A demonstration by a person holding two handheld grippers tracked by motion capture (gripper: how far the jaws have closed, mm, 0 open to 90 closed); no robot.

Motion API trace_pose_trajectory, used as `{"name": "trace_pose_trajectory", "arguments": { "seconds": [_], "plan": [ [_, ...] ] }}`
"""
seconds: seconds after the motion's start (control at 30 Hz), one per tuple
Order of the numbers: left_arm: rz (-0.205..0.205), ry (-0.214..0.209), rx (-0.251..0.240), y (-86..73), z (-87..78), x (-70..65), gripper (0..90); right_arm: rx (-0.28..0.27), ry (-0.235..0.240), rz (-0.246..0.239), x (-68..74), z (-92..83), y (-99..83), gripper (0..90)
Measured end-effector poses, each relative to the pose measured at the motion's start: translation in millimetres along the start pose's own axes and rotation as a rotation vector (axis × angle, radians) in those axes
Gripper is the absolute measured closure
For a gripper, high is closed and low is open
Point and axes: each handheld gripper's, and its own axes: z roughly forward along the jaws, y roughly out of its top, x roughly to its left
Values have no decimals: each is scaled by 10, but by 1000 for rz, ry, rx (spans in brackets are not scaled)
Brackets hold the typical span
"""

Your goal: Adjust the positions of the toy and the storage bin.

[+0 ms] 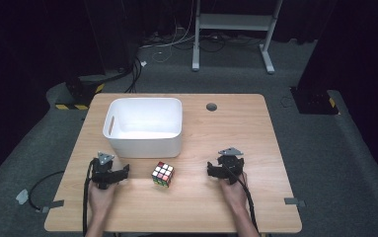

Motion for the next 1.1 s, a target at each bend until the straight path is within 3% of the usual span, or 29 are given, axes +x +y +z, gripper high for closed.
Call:
{"name": "trace_pose_trajectory", "arguments": {
  "seconds": [0.6, 0.83, 1.1],
  "plan": [
    [27, -27, 11, -6, -7, 1, 150, 0, -2, 0, 2, -4, -3, 136],
    [10, -41, 44, 13, -46, 32, 154, -1, -1, 0, 1, -3, -3, 136],
    [1, -57, 48, -1, -83, 29, 148, -1, 0, 0, 0, -3, -3, 136]
  ]
}}
